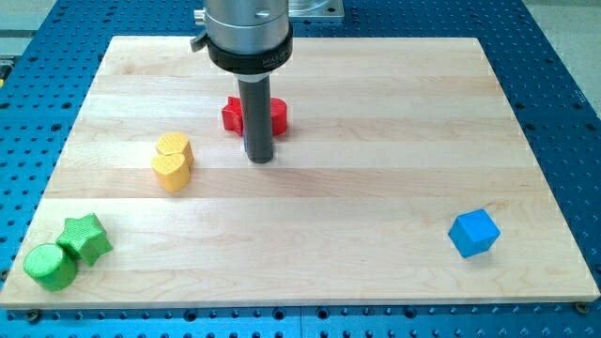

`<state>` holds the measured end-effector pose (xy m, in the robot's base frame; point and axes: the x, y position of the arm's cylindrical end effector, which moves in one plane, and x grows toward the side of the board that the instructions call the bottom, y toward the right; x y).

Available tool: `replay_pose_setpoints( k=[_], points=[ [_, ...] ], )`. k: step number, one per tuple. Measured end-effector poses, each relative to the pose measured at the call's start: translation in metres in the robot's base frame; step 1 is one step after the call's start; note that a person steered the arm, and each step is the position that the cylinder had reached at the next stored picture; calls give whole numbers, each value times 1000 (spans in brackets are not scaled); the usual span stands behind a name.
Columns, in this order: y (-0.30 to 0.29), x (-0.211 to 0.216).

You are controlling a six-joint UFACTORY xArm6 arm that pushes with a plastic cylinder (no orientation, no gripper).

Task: Push the heart below the triangle

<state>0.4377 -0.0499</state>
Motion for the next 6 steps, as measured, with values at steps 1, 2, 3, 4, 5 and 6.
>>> replay_pose_setpoints(
  k=[1, 2, 3, 4, 5, 6],
  points=[
    [-1, 15],
    [-53, 85],
    [-152, 88],
    [-147, 44],
    [-80, 44],
    [-51, 45]
  ],
)
